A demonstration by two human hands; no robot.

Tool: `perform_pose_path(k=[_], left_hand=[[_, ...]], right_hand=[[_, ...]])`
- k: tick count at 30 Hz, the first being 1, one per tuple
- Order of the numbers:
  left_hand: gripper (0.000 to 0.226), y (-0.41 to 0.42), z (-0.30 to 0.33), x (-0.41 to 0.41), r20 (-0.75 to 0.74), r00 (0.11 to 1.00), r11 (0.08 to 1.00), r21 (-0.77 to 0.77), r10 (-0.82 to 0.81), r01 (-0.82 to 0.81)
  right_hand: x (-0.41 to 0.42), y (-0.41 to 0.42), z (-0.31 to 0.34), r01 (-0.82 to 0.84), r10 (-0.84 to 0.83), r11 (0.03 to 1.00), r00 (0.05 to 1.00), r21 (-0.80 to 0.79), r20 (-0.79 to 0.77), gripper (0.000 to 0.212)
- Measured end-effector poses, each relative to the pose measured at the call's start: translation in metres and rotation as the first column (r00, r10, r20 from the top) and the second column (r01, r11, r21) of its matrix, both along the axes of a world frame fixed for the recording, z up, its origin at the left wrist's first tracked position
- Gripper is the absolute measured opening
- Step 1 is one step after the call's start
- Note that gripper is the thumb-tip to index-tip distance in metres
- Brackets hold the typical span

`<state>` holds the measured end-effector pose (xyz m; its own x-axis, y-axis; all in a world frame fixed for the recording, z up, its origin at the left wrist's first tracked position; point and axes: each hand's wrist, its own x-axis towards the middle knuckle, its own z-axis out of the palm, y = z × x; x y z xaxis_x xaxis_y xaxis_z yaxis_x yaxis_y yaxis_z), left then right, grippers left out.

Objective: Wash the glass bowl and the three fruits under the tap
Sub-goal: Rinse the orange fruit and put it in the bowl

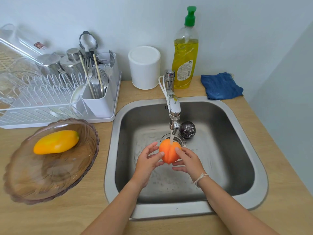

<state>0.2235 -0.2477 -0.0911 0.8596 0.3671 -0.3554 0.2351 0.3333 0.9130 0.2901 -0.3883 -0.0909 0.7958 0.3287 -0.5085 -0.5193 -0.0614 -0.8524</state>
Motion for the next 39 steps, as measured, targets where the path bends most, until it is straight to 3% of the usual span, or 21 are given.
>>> perform_pose_path(k=[7, 10, 13, 17, 20, 23, 25, 29, 35, 39], left_hand=[[0.022, 0.0019, -0.0057, 0.0003, -0.011, 1.0, 0.996, 0.092, 0.018, -0.017], [0.024, 0.0018, -0.0007, 0.0005, -0.006, 1.0, 1.0, -0.002, 0.001, -0.001], [0.026, 0.003, 0.002, 0.0006, 0.008, 1.0, 0.995, -0.099, 0.029, -0.028], [0.016, 0.0029, 0.0013, -0.0003, 0.026, 0.998, 0.994, -0.094, 0.054, -0.051], [0.009, 0.0015, -0.0004, -0.0003, 0.022, 0.998, 0.996, -0.067, 0.056, -0.055], [0.011, 0.001, -0.0023, -0.0005, 0.04, 0.998, 0.998, -0.046, 0.042, -0.04], [0.021, 0.0023, -0.0049, 0.0, 0.031, 0.999, 0.999, -0.038, 0.027, -0.026], [0.05, 0.0009, -0.0036, 0.0014, -0.067, 0.997, 0.999, -0.015, -0.038, 0.037], [0.027, 0.0015, -0.0021, 0.001, -0.123, 0.992, 0.998, -0.059, -0.017, 0.01], [0.024, 0.0007, -0.0019, -0.0005, -0.137, 0.99, 0.999, -0.021, -0.038, 0.035]], right_hand=[[-0.0018, 0.0004, 0.0037, -0.089, 0.085, 0.995, 0.991, -0.039, -0.1, 0.038], [-0.004, 0.0, 0.0023, -0.165, 0.164, 0.986, 0.984, -0.019, -0.065, 0.032], [-0.003, -0.0001, 0.0015, -0.123, 0.124, 0.992, 0.992, 0.02, -0.03, 0.024], [-0.0003, 0.0002, 0.0036, -0.05, 0.054, 0.997, 0.995, 0.054, -0.08, 0.003], [-0.0005, 0.0008, 0.003, -0.059, 0.06, 0.998, 0.995, 0.015, -0.083, 0.022], [-0.0009, 0.0001, 0.0035, -0.049, 0.051, 0.998, 0.996, 0.029, -0.069, 0.021], [-0.0006, -0.0014, 0.0021, -0.047, 0.051, 0.996, 0.998, 0.076, -0.048, 0.014], [-0.0016, -0.0013, -0.0023, -0.138, 0.136, 0.99, 0.985, 0.01, 0.102, 0.043], [-0.0011, -0.0015, -0.0028, -0.114, 0.112, 0.994, 0.974, 0.0, 0.199, 0.038], [0.0026, -0.0026, -0.0055, -0.028, 0.015, 0.997, 0.986, 0.07, 0.169, 0.032]])
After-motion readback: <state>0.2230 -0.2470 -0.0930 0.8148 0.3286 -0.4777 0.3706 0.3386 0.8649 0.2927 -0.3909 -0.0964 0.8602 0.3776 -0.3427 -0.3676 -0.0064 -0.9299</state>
